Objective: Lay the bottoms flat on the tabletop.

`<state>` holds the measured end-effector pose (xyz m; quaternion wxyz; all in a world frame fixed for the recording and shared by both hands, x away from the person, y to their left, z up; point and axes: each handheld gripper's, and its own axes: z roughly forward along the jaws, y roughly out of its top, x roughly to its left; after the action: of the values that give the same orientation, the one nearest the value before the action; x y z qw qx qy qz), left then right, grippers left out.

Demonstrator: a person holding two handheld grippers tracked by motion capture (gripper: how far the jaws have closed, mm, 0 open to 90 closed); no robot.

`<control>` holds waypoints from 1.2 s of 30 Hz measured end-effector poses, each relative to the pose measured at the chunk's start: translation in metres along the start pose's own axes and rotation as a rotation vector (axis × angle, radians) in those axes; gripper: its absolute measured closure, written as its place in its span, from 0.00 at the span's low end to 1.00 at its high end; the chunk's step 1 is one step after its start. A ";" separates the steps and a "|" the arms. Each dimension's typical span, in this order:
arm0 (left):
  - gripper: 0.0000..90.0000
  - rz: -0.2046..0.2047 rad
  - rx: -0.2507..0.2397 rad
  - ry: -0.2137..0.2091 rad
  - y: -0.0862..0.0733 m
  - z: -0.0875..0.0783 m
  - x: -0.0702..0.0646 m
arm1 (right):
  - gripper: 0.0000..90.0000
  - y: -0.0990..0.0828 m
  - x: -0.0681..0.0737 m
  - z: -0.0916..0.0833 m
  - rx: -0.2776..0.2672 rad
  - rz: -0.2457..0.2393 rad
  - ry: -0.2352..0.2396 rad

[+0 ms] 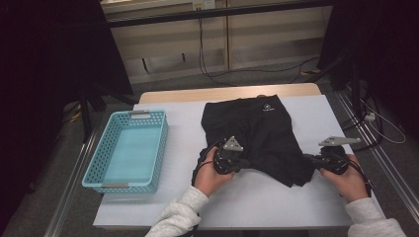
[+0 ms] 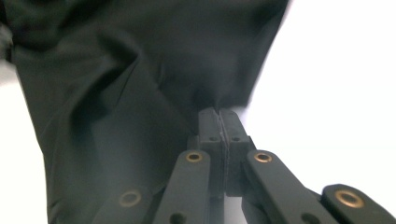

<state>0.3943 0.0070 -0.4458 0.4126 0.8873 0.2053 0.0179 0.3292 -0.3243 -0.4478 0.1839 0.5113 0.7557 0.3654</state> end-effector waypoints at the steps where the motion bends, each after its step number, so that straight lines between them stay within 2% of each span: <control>1: 0.98 -0.003 -0.001 0.006 0.000 0.000 0.001 | 1.00 0.002 -0.004 -0.004 -0.037 0.020 0.003; 3: 0.99 -0.012 -0.005 0.004 -0.001 -0.001 0.003 | 1.00 0.003 -0.010 -0.007 -0.063 0.047 -0.020; 5: 0.99 -0.017 -0.007 0.002 -0.001 -0.001 0.005 | 0.99 0.002 -0.015 -0.007 -0.059 0.064 -0.022; 7: 0.98 -0.012 -0.006 0.019 -0.001 -0.002 0.006 | 0.96 0.000 -0.014 -0.005 -0.040 0.041 -0.070; 9: 0.98 -0.023 0.005 0.016 -0.002 -0.002 0.007 | 0.90 -0.001 -0.012 -0.004 -0.041 0.031 -0.088; 10: 0.98 -0.018 0.006 0.019 -0.002 -0.001 0.008 | 0.90 0.000 -0.011 -0.004 -0.041 0.020 -0.087; 13: 0.98 -0.025 0.005 0.021 -0.003 -0.002 0.009 | 0.85 0.001 -0.005 -0.009 -0.054 0.004 -0.067; 17: 0.98 -0.033 -0.006 0.016 -0.001 -0.004 0.009 | 0.79 0.000 0.008 -0.014 -0.061 -0.033 -0.002; 20: 0.98 -0.040 -0.008 0.016 0.000 -0.004 0.009 | 0.75 -0.001 0.024 -0.010 -0.033 -0.075 0.055; 22: 0.98 -0.040 -0.010 0.015 0.000 -0.004 0.009 | 0.74 -0.002 0.032 -0.004 0.003 -0.108 0.053; 24: 0.98 -0.045 -0.002 0.012 0.001 -0.005 0.010 | 0.77 -0.005 0.034 0.003 0.031 -0.117 0.052; 26: 0.99 -0.047 -0.006 0.019 0.001 -0.006 0.012 | 0.85 -0.007 0.032 0.009 0.057 -0.122 0.033; 28: 0.99 -0.060 -0.018 0.022 0.001 -0.009 0.015 | 0.97 -0.007 0.028 0.011 0.057 -0.115 0.045; 30: 0.99 -0.067 -0.019 0.031 0.001 -0.012 0.018 | 1.00 -0.005 0.027 0.012 0.065 -0.118 0.040; 31: 0.99 -0.068 -0.023 0.037 0.000 -0.013 0.019 | 1.00 -0.004 0.026 0.013 0.061 -0.127 0.035; 32: 0.99 -0.069 -0.024 0.037 0.000 -0.014 0.020 | 1.00 -0.002 0.024 0.012 0.049 -0.115 0.038; 35: 0.99 -0.076 -0.027 0.041 -0.002 -0.015 0.022 | 1.00 0.001 0.018 0.008 -0.006 -0.047 0.063; 36: 0.99 -0.078 -0.033 0.033 -0.002 -0.015 0.021 | 1.00 0.001 0.016 0.007 -0.015 -0.037 0.050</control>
<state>0.4099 0.0269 -0.4407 0.4242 0.8713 0.2462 0.0196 0.3278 -0.3067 -0.4502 0.1758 0.4867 0.7665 0.3804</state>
